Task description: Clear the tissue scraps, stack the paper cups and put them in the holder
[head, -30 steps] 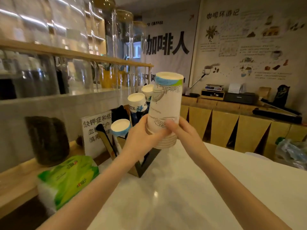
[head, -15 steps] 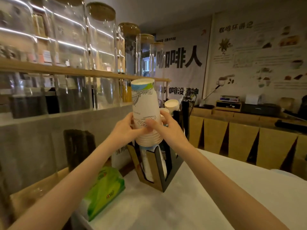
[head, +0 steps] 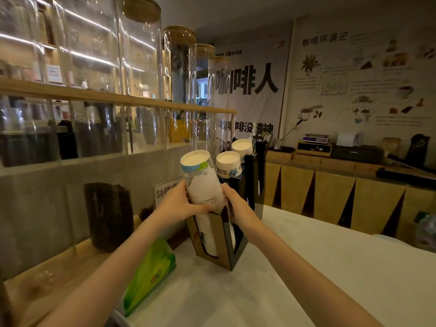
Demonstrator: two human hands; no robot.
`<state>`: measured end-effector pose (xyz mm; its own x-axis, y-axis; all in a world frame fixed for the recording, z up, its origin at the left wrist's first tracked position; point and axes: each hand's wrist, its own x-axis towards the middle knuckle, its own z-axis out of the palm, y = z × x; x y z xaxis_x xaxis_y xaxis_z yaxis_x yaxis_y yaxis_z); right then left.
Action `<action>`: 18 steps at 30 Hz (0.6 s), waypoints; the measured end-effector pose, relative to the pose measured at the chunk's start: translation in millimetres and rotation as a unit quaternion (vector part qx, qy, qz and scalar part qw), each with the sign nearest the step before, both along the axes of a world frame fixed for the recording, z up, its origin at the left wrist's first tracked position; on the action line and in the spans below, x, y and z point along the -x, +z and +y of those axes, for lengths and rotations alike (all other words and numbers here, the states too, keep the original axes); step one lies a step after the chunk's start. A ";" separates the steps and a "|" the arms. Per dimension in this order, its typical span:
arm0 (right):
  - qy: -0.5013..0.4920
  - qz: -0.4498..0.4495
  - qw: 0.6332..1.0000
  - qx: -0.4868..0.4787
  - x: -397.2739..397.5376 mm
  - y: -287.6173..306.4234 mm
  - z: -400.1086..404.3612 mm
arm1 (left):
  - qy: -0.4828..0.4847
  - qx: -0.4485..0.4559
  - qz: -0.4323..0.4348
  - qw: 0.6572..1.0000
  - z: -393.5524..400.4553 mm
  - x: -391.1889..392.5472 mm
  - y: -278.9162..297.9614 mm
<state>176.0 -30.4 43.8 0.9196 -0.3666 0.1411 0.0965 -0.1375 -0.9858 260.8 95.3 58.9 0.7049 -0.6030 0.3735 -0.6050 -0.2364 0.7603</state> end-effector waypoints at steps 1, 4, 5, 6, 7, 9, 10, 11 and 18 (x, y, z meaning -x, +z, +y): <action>-0.003 0.018 1.000 -0.008 -0.5 -3.6 -1.6 | 0.002 0.005 0.007 1.000 0.3 -0.6 -1.4; -0.004 0.056 0.998 -0.006 6.8 -9.1 -3.9 | 0.007 0.026 0.027 0.999 1.0 -2.7 -5.6; -0.003 0.064 0.998 -0.011 9.0 -12.3 -5.8 | 0.006 0.037 0.032 0.999 1.3 -0.6 -5.2; -0.007 0.070 0.997 -0.014 10.9 -15.4 -7.0 | 0.009 0.043 0.031 0.999 0.9 1.0 -5.1; -0.012 0.076 0.997 -0.014 11.6 -19.3 -8.7 | 0.014 0.044 0.028 0.999 0.6 3.4 -4.2; -0.018 0.095 0.995 -0.010 10.4 -27.4 -12.1 | 0.025 0.041 0.020 0.999 -1.5 6.2 -3.2; -0.017 0.105 0.994 -0.005 10.1 -29.6 -13.4 | 0.029 0.044 0.018 0.998 -2.4 6.5 -2.9; -0.018 0.120 0.993 0.001 11.8 -28.7 -13.0 | 0.034 0.041 0.021 0.998 -2.4 8.8 -0.6; -0.030 0.143 0.989 -0.009 25.3 -21.5 -25.1 | 0.054 0.042 -0.018 0.997 -1.8 20.9 13.3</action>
